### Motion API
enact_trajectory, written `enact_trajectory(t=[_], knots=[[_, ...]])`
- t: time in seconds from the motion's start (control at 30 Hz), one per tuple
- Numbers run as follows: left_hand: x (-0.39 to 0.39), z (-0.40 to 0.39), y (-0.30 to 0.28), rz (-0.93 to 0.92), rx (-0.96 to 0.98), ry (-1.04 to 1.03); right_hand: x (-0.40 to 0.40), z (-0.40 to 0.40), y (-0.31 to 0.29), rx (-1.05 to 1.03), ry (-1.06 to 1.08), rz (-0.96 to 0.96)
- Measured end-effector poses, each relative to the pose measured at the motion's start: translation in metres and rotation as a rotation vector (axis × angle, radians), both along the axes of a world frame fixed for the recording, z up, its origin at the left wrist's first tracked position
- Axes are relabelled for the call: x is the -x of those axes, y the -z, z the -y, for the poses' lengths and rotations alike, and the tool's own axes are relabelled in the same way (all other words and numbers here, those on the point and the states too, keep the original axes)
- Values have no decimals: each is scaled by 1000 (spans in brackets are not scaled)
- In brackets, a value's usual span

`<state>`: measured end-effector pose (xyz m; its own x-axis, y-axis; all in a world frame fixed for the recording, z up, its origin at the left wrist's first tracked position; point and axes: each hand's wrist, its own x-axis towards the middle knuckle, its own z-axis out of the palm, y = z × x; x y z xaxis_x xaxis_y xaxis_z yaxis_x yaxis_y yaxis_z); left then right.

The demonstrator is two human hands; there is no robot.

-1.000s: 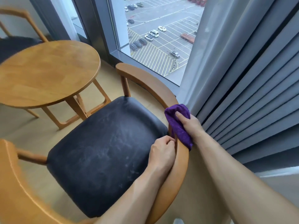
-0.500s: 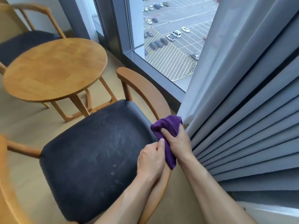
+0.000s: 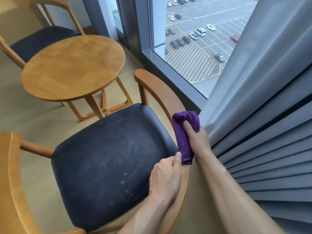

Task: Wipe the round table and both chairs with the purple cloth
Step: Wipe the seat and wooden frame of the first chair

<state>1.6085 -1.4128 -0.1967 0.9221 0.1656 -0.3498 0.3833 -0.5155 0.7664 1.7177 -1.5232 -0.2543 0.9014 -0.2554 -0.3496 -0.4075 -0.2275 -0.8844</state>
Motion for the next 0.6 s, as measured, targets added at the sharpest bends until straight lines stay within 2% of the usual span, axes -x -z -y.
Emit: enact_trajectory(t=[0.1,0.23,0.33,0.5,0.6], knots=[[-2,-1,-3,2,4,27,24,-2,-2,38,-44,54],[-2,-2,-3,4,-13,40,31,-9,-12,352,-224,216],[-2,-1,-3,7,-21,49,3,-18,-22,657,-337,235],[-2,-2,7,-52,-56,100,-59,-45,-28,987,-443,201],[-3,1,12,-105,-103,113,-84,-59,-24,1105,-473,216]])
